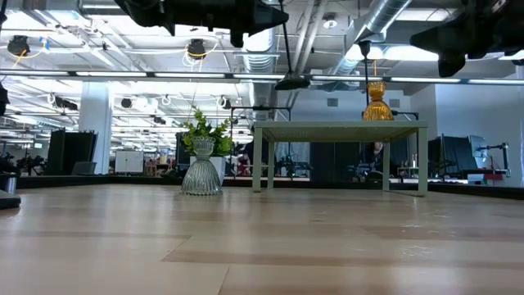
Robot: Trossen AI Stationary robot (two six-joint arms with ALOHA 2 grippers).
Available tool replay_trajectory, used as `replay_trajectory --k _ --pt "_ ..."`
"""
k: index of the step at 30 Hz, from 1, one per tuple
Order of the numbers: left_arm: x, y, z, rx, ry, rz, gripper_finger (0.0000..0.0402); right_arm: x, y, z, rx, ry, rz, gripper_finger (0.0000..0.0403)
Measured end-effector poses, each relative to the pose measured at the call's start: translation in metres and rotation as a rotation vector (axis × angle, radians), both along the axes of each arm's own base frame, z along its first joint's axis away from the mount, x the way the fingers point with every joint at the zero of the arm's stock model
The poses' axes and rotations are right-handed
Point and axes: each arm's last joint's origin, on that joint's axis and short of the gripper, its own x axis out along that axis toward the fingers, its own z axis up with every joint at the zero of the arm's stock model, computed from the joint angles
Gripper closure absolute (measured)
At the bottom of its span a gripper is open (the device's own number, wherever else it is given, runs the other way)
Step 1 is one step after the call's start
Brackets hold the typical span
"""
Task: Pick & Place candle stick holders
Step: Put the top right black metal candle holder on the shelf
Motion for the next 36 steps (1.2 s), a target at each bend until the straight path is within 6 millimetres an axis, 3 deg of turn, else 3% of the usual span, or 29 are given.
replay_trajectory --k 10,17,26,36 --pt "0.021 0.043 0.020 -0.025 0.033 0.046 0.0390 0.015 0.001 0.002 -0.042 0.009 -0.034 0.0403" --pt "0.049 0.069 0.025 -0.054 0.033 0.010 0.0390 0.021 -0.002 -0.001 -0.050 0.035 -0.067 0.0403" --pt "0.085 0.094 0.017 -0.058 0.052 0.004 0.0390 0.021 -0.002 0.000 -0.049 0.034 -0.070 0.0403" --pt "0.099 0.122 0.003 -0.107 0.072 0.038 0.0390 0.021 -0.002 -0.001 -0.050 0.036 -0.069 0.0403"
